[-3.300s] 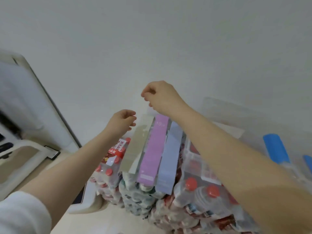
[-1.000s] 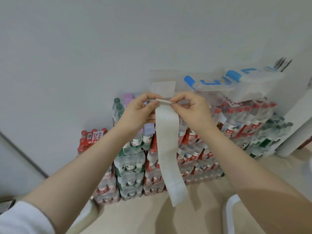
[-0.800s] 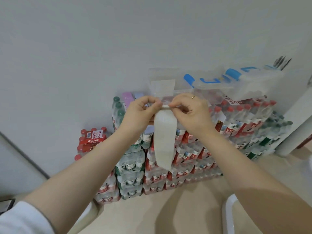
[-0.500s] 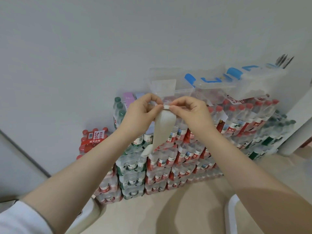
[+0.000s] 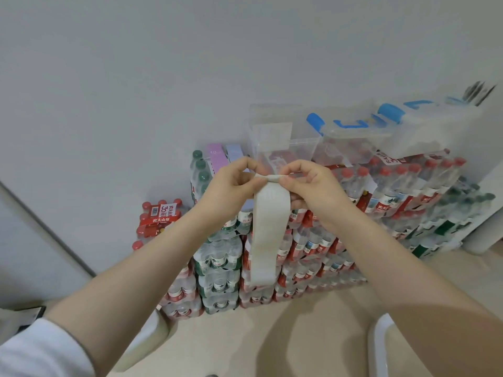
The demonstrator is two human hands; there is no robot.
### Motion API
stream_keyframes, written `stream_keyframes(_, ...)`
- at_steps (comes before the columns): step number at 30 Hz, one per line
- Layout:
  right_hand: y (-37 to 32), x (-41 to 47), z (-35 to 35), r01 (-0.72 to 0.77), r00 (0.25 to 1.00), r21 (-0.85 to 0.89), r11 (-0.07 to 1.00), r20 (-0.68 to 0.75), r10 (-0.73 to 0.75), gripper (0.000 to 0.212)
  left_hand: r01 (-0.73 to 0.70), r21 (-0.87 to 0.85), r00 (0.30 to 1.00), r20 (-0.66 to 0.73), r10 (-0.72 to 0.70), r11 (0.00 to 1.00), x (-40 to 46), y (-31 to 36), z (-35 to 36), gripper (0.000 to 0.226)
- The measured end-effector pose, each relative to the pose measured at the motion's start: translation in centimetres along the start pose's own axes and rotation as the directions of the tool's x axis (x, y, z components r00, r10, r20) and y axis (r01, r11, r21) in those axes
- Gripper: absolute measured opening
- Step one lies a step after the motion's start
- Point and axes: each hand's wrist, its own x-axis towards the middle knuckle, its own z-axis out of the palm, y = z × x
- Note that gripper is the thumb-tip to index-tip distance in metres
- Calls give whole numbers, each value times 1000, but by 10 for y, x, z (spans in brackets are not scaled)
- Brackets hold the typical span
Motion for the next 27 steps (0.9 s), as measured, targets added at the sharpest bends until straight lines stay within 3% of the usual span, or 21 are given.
stream_keyframes(3, 3, -4, -4, 4, 1000, 16, 1000, -16, -3, 11, 58, -100, 998, 9, -57, 993, -2, -3, 3, 19)
stream_keyframes(13, 12, -13, -6, 32, 997, -49, 998, -64, -35, 20, 101, -85, 993, -49, -105, 991, -3, -3, 21, 15)
stream_keyframes(21, 16, -18, -12, -57, 998, 263, 963, -1, 60, 18, 147, -136, 986, -64, -157, 980, -3, 0, 25, 16)
stream_keyframes(27, 24, -19, -10, -40, 999, 478, 877, -12, 52, 14, 181, -216, 979, -54, -197, 959, -7, 1, 32, 22)
